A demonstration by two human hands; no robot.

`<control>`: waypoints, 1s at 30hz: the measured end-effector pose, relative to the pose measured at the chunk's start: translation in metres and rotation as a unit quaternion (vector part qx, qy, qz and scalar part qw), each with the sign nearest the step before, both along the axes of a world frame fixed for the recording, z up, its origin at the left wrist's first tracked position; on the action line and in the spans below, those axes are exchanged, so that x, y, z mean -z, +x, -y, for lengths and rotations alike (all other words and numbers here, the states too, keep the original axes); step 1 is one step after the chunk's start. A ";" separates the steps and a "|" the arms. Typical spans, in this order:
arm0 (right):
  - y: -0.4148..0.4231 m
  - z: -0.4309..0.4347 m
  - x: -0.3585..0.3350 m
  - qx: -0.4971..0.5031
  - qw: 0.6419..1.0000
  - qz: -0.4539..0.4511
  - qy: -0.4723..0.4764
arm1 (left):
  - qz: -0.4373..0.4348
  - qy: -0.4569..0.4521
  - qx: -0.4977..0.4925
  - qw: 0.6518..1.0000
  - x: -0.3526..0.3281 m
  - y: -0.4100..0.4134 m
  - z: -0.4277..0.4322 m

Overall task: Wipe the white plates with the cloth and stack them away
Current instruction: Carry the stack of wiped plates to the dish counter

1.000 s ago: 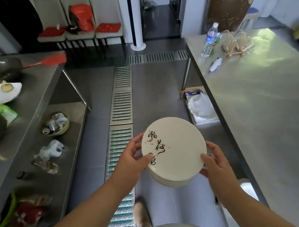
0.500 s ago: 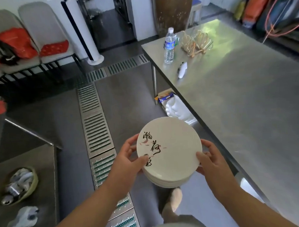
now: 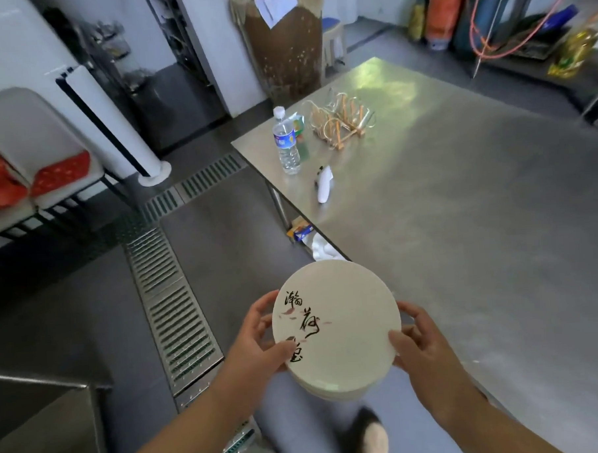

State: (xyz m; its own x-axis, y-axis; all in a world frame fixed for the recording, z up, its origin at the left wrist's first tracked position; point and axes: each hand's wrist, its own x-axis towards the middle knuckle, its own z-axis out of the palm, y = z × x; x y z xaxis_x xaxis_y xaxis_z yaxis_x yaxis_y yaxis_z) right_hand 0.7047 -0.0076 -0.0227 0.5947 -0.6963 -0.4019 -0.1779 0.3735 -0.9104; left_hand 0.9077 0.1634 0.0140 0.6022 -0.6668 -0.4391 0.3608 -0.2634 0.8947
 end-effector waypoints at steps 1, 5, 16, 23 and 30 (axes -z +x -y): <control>0.001 0.002 0.003 0.007 1.000 -0.002 0.002 | -0.006 0.003 0.012 1.000 0.003 0.006 0.006; 0.002 0.003 0.015 0.045 0.998 -0.026 0.020 | -0.010 0.033 0.072 0.997 0.021 0.028 0.028; 0.024 -0.042 0.035 0.237 0.971 -0.040 0.000 | 0.034 0.072 0.346 0.935 0.051 0.096 0.093; 0.052 -0.096 0.074 0.360 0.929 -0.086 0.005 | 0.011 0.078 0.468 0.880 0.082 0.126 0.116; 0.059 -0.122 0.140 0.426 0.901 -0.072 0.047 | -0.003 0.111 0.486 0.867 0.157 0.122 0.116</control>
